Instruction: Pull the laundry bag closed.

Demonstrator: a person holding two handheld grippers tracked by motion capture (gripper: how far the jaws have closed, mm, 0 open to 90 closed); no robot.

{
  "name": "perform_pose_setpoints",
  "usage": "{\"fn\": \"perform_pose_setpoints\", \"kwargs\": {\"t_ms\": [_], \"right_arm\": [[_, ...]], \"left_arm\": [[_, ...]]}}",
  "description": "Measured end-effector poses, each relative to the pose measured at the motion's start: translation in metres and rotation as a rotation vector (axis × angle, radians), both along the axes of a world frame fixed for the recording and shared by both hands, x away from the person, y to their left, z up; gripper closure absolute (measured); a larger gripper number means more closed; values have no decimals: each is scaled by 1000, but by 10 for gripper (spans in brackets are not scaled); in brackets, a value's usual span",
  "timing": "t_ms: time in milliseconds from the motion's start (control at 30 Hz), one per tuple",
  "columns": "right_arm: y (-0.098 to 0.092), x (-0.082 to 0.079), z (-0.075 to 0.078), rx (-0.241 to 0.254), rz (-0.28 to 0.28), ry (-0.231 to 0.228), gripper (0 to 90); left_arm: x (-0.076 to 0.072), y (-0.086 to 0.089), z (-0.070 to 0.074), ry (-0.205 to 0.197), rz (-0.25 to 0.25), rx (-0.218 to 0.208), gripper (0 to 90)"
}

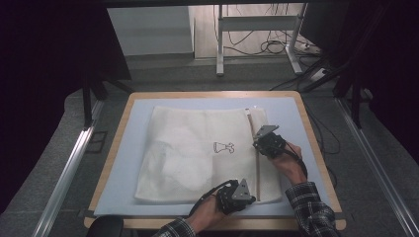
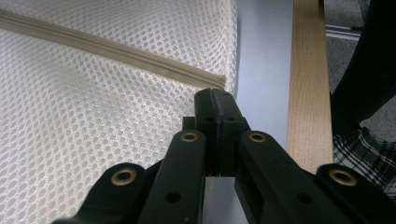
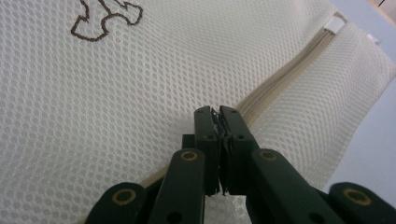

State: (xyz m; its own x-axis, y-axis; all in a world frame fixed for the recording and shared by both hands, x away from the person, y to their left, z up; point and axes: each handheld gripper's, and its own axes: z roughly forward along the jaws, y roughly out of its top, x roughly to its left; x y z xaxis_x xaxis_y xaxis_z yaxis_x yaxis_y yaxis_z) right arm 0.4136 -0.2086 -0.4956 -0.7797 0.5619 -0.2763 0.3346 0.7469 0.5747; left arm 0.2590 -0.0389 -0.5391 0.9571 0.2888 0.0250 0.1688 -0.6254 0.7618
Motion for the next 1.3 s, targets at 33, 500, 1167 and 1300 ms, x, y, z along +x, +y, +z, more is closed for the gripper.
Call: {"fn": "perform_pose_setpoints", "kwargs": {"t_ms": [33,500,1167,1300], "right_arm": [[0,0,0,-3,-1,4,855],[-7,-4,-1,-64,0,33,851],[-5,16,-2,-102,-21,-23,850],[-4,21,-3,-101,-27,-34,850]], "left_arm": [[0,0,0,-1,0,1,900],[0,0,0,-1,-1,1,900],[0,0,0,-4,-2,3,900],[0,0,0,-4,-1,2,900]]}}
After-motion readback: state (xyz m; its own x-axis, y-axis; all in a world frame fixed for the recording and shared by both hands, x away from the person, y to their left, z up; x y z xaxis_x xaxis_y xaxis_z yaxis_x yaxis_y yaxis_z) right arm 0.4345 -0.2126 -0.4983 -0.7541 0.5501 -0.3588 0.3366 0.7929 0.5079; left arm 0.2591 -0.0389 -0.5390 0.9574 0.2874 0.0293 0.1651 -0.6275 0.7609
